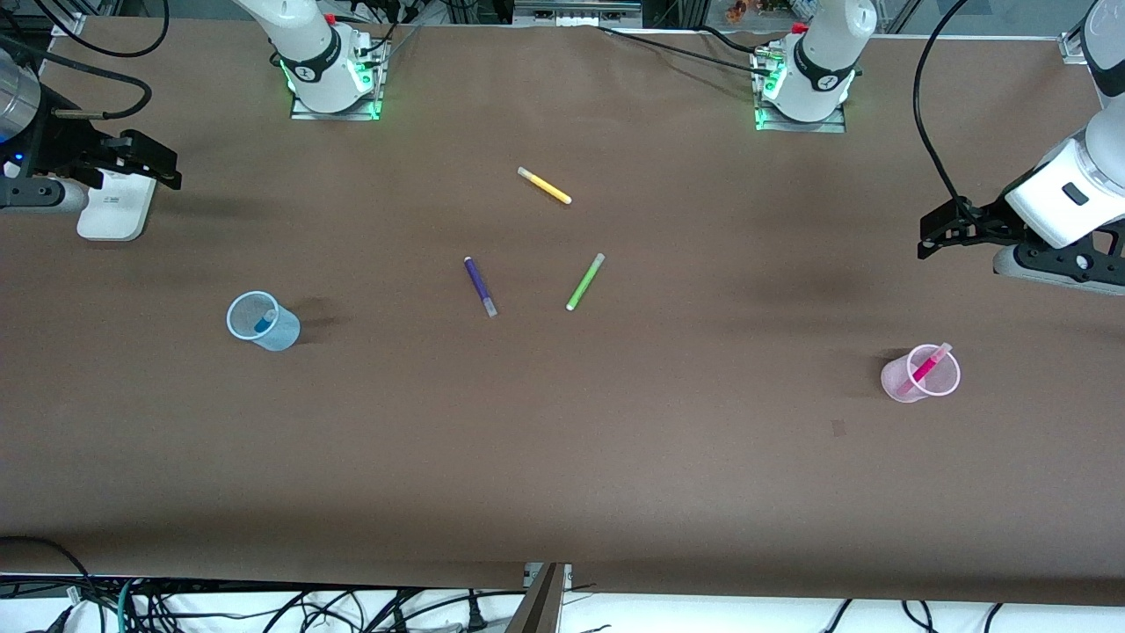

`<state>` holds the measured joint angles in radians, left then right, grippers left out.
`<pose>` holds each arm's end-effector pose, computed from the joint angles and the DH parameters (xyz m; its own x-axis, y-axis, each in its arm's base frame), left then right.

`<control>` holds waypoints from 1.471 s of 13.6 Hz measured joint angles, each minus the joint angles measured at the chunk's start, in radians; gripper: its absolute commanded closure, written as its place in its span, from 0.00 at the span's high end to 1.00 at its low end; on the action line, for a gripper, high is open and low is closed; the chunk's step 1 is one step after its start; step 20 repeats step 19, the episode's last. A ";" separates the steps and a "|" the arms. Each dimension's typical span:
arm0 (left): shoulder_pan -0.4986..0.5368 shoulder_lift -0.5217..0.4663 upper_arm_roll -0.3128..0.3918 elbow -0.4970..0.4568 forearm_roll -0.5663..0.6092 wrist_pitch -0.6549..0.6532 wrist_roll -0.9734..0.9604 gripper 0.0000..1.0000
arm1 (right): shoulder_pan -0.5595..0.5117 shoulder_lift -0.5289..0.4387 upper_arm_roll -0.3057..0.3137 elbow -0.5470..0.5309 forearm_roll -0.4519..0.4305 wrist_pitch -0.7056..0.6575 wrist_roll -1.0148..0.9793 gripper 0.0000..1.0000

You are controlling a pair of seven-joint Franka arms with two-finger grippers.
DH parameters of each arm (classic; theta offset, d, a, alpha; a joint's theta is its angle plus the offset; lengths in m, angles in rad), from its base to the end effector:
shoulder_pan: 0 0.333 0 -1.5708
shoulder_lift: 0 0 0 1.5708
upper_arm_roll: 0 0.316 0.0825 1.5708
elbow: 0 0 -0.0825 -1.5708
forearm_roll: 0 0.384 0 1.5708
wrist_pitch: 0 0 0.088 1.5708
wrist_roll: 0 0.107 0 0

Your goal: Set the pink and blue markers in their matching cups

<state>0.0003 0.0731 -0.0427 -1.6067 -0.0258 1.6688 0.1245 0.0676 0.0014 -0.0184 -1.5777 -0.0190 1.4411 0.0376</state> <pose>0.5823 -0.0264 0.5745 0.9865 -0.1635 -0.0073 -0.1632 -0.9861 0.0299 0.5395 0.0243 0.6101 0.9906 0.0087 -0.1367 0.0121 -0.9996 0.0242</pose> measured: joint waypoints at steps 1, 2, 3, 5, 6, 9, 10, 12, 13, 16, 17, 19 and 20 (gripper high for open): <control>0.000 0.000 0.000 0.000 0.000 0.000 -0.002 1.00 | -0.001 0.004 -0.001 0.004 0.000 -0.001 0.000 1.00; 0.000 0.000 0.000 0.000 0.000 0.000 -0.003 1.00 | -0.001 0.007 0.000 0.006 0.000 -0.001 0.000 1.00; 0.000 0.000 0.000 0.000 0.000 0.000 -0.003 1.00 | 0.000 0.010 0.001 0.010 0.000 -0.001 0.000 1.00; 0.000 0.000 0.000 0.001 0.000 0.000 -0.003 1.00 | 0.005 0.025 0.008 0.035 0.000 -0.003 0.000 1.00; 0.000 0.000 0.000 0.001 0.000 0.000 -0.003 1.00 | 0.008 0.033 0.010 0.047 0.000 -0.008 0.000 1.00; -0.001 0.000 0.000 0.002 0.000 0.000 -0.003 1.00 | 0.011 0.049 0.010 0.063 0.000 -0.014 0.000 1.00; -0.001 0.000 0.000 0.003 0.000 0.000 -0.003 1.00 | 0.011 0.050 0.010 0.063 0.000 -0.014 0.000 1.00; -0.001 0.000 0.000 0.003 0.000 0.000 -0.003 1.00 | 0.012 0.051 0.010 0.065 0.000 -0.014 0.000 1.00; -0.001 0.000 0.000 0.004 0.000 0.000 -0.003 1.00 | 0.012 0.052 0.010 0.066 0.000 -0.014 0.000 1.00; -0.001 0.000 0.000 0.004 0.000 0.000 -0.003 1.00 | 0.012 0.053 0.010 0.068 0.000 -0.015 0.000 1.00; -0.001 0.000 0.000 0.004 0.000 0.000 -0.003 1.00 | 0.012 0.053 0.010 0.068 0.000 -0.015 0.000 1.00; -0.001 0.000 0.000 0.004 0.000 0.001 -0.003 1.00 | 0.012 0.053 0.010 0.068 0.000 -0.015 0.000 1.00; -0.001 0.000 0.000 0.004 0.000 0.001 -0.003 1.00 | 0.012 0.053 0.010 0.068 0.000 -0.015 0.000 1.00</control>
